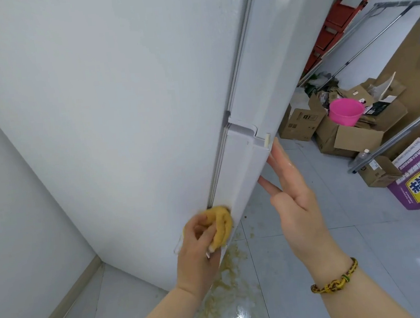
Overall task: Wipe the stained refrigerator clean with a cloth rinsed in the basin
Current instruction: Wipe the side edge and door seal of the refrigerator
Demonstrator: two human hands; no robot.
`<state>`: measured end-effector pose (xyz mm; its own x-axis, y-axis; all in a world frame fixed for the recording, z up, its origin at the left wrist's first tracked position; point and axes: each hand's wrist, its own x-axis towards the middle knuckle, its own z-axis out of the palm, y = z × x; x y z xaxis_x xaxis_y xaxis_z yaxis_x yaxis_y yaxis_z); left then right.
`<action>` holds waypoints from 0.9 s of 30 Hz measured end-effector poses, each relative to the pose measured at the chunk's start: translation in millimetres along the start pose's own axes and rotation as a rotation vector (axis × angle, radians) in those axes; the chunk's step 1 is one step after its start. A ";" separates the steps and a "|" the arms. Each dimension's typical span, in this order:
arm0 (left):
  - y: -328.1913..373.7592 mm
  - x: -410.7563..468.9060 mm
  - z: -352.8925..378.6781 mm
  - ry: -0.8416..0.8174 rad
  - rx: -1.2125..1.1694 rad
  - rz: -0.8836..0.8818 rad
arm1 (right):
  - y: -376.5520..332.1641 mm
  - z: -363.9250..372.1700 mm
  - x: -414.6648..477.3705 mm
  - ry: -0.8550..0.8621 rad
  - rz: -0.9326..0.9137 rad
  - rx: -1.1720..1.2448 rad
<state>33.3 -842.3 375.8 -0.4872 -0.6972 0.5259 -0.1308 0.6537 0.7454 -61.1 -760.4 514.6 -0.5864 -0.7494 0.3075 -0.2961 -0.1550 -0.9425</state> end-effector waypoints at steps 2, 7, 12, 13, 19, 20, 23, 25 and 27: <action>6.2 -5.3 0.9 -0.006 -0.113 -0.250 | 0.6 1.5 0.2 -0.007 -0.004 -0.010; 48.9 4.2 -6.9 -0.101 -0.257 -0.355 | 2.7 4.8 -1.1 0.007 0.003 -0.022; 42.0 8.7 -0.9 0.045 -0.098 -0.137 | 2.1 6.4 -1.5 0.027 -0.001 -0.029; 32.5 4.8 1.4 0.021 -0.061 -0.157 | 1.9 6.2 -1.4 0.031 -0.004 -0.032; 55.5 22.4 -12.1 -0.016 -0.329 -0.424 | 2.6 6.0 -2.0 0.035 -0.013 -0.049; 63.4 30.0 -14.1 0.016 -0.364 -0.396 | 2.9 6.1 -2.5 0.037 -0.013 -0.052; 77.0 39.3 -15.4 0.016 -0.446 -0.352 | 4.0 7.4 -2.7 0.046 -0.014 -0.059; 70.0 33.5 -13.3 -0.005 -0.450 -0.389 | 4.4 7.4 -2.8 0.047 -0.014 -0.060; 58.5 27.3 -13.6 -0.049 -0.447 -0.458 | 5.0 6.6 -1.9 0.046 -0.020 -0.067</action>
<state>24.1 -827.1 439.3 -0.5077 -0.8554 0.1027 0.0323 0.1002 0.9944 -56.5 -763.9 508.5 -0.6132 -0.7160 0.3337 -0.3574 -0.1253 -0.9255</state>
